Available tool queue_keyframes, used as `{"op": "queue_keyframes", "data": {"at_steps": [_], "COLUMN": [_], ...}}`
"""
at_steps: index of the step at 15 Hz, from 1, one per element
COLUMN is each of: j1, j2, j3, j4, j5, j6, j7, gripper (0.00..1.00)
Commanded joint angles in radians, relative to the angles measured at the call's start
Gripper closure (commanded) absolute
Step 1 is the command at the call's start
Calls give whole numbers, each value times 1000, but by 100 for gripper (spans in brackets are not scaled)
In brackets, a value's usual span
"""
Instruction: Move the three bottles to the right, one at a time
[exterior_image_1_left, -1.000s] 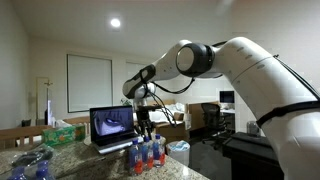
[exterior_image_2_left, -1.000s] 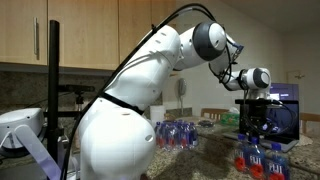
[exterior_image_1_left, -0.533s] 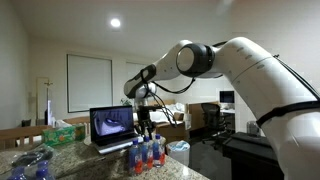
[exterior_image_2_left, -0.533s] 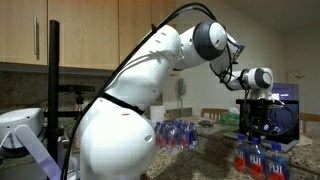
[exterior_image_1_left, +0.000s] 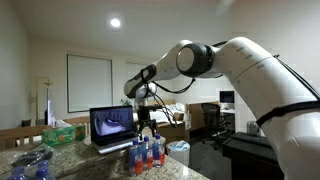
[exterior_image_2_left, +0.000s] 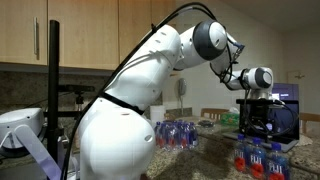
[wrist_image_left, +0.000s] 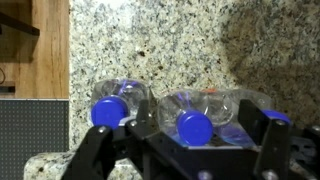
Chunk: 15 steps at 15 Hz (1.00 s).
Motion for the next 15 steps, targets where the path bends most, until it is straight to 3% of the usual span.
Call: {"op": "queue_keyframes", "data": {"at_steps": [1,8,15], "j1": [-3,21,125], "j2": [-48,-173,-287], "j3": [4,20,102], "j4": [-47,-75,-155], "j5": [17,-3,8], "j6": [20,-21,-78], "j7": [24,0,2], "gripper": [0,0,0]}}
